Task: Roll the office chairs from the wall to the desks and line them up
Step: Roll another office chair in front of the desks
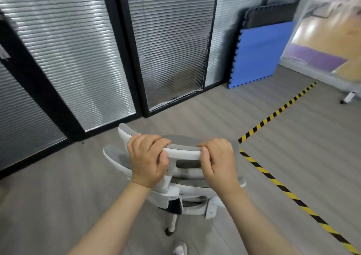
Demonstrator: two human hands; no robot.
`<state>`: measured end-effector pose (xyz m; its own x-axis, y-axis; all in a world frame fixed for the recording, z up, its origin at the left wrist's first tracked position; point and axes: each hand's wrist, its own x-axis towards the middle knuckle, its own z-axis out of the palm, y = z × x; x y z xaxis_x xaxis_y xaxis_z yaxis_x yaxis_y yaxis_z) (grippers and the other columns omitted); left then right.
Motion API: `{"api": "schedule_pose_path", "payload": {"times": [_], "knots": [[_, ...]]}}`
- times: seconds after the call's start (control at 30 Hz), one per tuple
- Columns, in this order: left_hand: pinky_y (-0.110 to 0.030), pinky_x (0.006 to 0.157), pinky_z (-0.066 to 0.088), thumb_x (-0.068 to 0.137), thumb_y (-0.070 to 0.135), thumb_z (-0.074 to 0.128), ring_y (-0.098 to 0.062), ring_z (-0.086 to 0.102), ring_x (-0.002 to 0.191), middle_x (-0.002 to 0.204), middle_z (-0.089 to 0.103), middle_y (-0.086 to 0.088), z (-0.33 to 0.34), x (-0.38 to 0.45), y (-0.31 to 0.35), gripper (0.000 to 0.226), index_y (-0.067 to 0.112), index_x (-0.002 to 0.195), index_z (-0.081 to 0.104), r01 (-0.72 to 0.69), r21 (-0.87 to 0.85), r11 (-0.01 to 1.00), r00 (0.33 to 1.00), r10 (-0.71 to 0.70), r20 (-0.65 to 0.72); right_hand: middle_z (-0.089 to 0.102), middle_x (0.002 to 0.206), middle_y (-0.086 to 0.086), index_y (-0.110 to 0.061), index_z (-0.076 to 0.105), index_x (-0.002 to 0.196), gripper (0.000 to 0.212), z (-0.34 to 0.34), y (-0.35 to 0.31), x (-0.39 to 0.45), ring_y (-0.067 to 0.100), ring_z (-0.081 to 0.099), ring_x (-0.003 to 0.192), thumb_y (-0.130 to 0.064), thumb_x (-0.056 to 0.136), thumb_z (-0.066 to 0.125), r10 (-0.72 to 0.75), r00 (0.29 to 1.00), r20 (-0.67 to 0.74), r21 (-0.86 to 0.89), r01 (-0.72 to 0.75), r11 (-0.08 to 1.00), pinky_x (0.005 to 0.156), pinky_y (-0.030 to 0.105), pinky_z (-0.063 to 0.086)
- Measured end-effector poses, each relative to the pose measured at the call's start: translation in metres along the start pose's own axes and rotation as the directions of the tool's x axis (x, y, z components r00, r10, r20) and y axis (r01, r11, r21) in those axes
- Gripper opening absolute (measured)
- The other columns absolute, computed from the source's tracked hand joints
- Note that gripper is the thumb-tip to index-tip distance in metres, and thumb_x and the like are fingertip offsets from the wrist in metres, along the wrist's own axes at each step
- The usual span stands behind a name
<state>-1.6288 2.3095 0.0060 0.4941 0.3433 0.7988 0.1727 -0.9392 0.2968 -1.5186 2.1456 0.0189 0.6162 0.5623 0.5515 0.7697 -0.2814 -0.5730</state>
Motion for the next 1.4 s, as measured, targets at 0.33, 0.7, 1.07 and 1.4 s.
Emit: {"api": "schedule_pose_path", "payload": {"times": [0.33,0.7,1.07,1.4], "knots": [[-0.033,0.098,0.028,0.088,0.028,0.039,-0.023,0.050,0.090,0.091,0.061,0.001,0.153,0.073,0.062,0.032,0.021,0.091,0.070,-0.159,-0.302,0.940,0.978,0.191,0.079,0.050,0.074,-0.012,-0.020,0.062,0.080,0.031,-0.067,0.111,0.033,0.012,0.046,0.071,-0.028,0.094,0.035,0.152,0.964,-0.218,-0.189,-0.195,0.962,0.071,0.034,0.036],[-0.040,0.095,0.034,0.087,0.026,0.038,-0.020,0.049,0.090,0.091,0.061,0.000,0.314,0.147,0.165,0.033,0.017,0.091,0.069,-0.291,-0.555,0.780,0.902,0.417,0.114,0.055,0.072,-0.005,-0.014,0.064,0.078,0.032,-0.147,0.236,0.067,0.017,0.048,0.066,-0.022,0.094,0.037,0.181,0.836,-0.518,-0.313,-0.383,0.869,0.068,0.029,0.031],[-0.045,0.093,0.039,0.091,0.026,0.035,-0.023,0.053,0.091,0.093,0.062,-0.002,0.468,0.199,0.305,0.036,0.011,0.090,0.067,-0.316,-0.709,0.631,0.841,0.533,0.099,0.055,0.073,0.003,-0.011,0.065,0.082,0.033,-0.252,0.378,0.086,0.025,0.045,0.065,-0.023,0.095,0.037,0.077,0.748,-0.659,-0.433,-0.461,0.775,0.065,0.035,0.034],[-0.044,0.099,0.037,0.092,0.025,0.030,-0.025,0.053,0.095,0.095,0.058,-0.006,0.595,0.231,0.448,0.035,0.009,0.090,0.062,-0.281,-0.761,0.585,0.829,0.547,0.114,0.057,0.080,0.003,-0.010,0.066,0.090,0.028,-0.364,0.502,0.104,0.023,0.044,0.068,-0.023,0.092,0.041,0.114,0.752,-0.649,-0.493,-0.530,0.690,0.068,0.034,0.033]]}}
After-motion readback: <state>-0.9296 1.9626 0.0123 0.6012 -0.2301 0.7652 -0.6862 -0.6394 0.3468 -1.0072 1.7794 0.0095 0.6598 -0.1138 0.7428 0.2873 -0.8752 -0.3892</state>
